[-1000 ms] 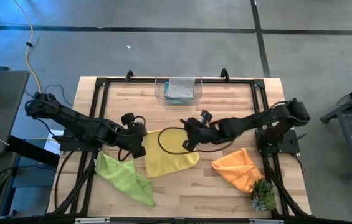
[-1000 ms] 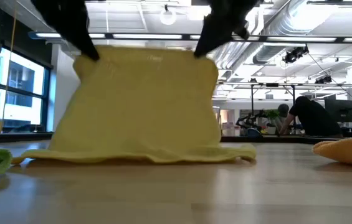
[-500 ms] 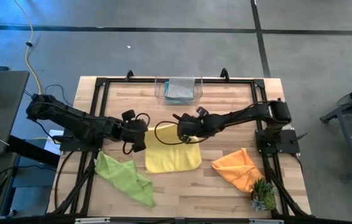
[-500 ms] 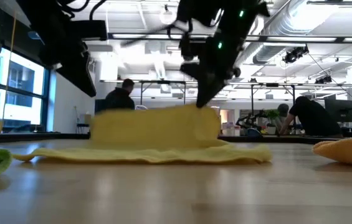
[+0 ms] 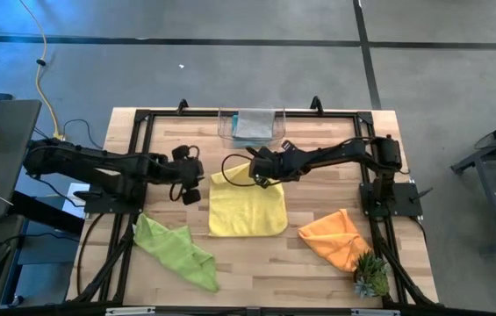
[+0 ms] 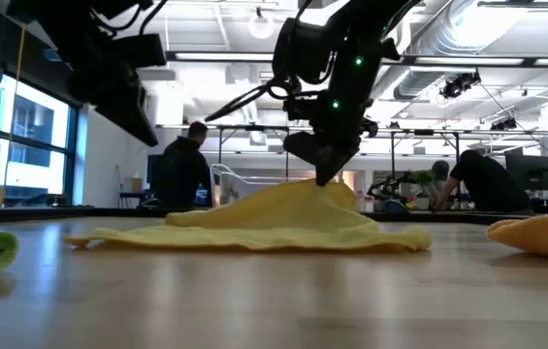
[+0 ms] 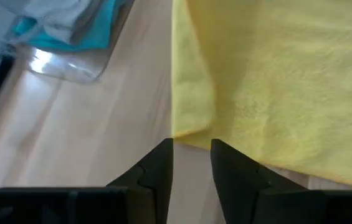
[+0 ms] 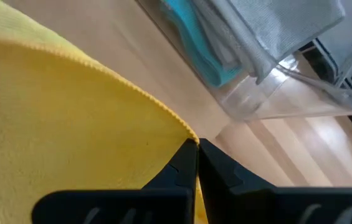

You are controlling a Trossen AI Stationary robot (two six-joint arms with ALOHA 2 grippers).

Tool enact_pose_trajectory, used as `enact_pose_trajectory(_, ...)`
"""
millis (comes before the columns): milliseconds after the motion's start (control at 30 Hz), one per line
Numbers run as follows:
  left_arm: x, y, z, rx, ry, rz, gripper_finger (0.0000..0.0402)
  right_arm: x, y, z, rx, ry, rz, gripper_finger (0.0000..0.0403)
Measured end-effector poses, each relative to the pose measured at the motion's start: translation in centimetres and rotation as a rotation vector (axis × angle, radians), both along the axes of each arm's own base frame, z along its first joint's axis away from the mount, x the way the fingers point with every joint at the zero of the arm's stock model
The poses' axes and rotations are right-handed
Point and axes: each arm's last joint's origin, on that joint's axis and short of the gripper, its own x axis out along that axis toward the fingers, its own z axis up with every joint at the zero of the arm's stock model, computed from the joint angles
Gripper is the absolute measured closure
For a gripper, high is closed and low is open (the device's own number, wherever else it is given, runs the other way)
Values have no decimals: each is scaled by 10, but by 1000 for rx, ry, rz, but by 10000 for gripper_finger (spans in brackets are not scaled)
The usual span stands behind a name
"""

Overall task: Fold microfiber towels
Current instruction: Fold the yellow towel

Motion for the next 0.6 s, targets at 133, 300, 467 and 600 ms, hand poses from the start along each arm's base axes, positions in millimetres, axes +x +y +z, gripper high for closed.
enact_pose_trajectory(133,-7,8,4,-29,-19,-8,288,0,-6,0,9,5,-3,403)
enact_pose_trajectory(300,-16,13,15,-6,-63,-41,239,-1,-8,-1,66,15,22,401)
enact_pose_trajectory(467,-29,20,23,23,-74,-16,200,-3,-14,-2,74,31,3,358)
enact_pose_trajectory(600,-38,23,27,26,-85,13,189,-6,-18,0,69,52,16,311)
